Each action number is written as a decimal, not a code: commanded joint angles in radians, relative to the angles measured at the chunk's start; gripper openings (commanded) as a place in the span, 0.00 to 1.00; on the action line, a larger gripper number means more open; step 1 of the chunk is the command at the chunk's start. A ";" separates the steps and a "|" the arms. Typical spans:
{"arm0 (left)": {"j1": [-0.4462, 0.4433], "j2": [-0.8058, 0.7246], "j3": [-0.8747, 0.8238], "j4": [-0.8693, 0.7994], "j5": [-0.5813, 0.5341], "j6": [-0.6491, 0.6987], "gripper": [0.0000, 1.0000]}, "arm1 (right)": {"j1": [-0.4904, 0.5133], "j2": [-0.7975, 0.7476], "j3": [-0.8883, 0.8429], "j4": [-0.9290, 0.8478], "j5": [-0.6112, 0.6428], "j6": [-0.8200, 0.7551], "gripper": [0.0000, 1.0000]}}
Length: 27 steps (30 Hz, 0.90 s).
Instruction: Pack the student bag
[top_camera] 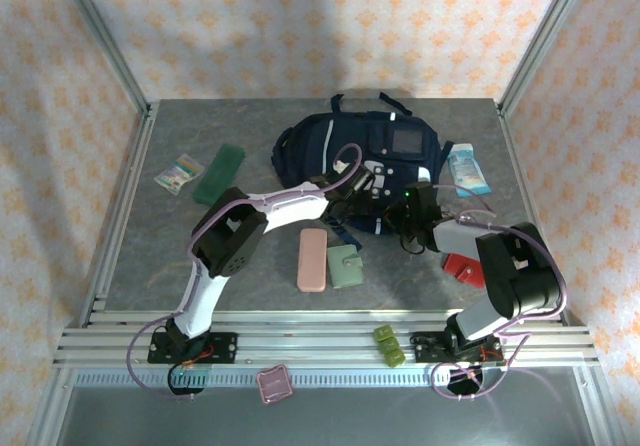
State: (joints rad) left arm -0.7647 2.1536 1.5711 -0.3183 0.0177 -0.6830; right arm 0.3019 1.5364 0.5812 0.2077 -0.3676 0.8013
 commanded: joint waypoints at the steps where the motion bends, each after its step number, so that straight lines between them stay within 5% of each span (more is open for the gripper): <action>1: 0.000 0.075 0.023 -0.096 -0.095 -0.004 0.52 | 0.004 0.030 -0.036 -0.044 -0.011 0.015 0.00; 4: -0.001 0.099 0.030 -0.108 -0.096 0.012 0.51 | 0.003 0.038 -0.037 -0.038 -0.014 0.015 0.00; 8: 0.001 0.100 0.038 -0.133 -0.128 0.023 0.25 | 0.004 0.048 -0.043 -0.029 -0.015 0.019 0.00; 13: 0.004 0.056 0.030 -0.146 -0.144 0.051 0.08 | 0.004 0.054 -0.053 -0.019 -0.017 0.022 0.00; 16: 0.008 0.025 0.018 -0.152 -0.154 0.063 0.06 | 0.004 0.051 -0.054 -0.016 -0.018 0.026 0.00; 22: -0.005 -0.001 0.004 -0.104 -0.020 0.059 0.51 | 0.003 0.053 -0.047 -0.015 -0.023 0.026 0.00; 27: -0.039 0.048 0.072 -0.156 -0.058 0.080 0.64 | 0.003 0.056 -0.051 -0.010 -0.029 0.030 0.00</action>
State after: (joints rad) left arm -0.7792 2.1689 1.6073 -0.3889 -0.0460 -0.6231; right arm 0.3019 1.5532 0.5617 0.2714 -0.3790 0.8169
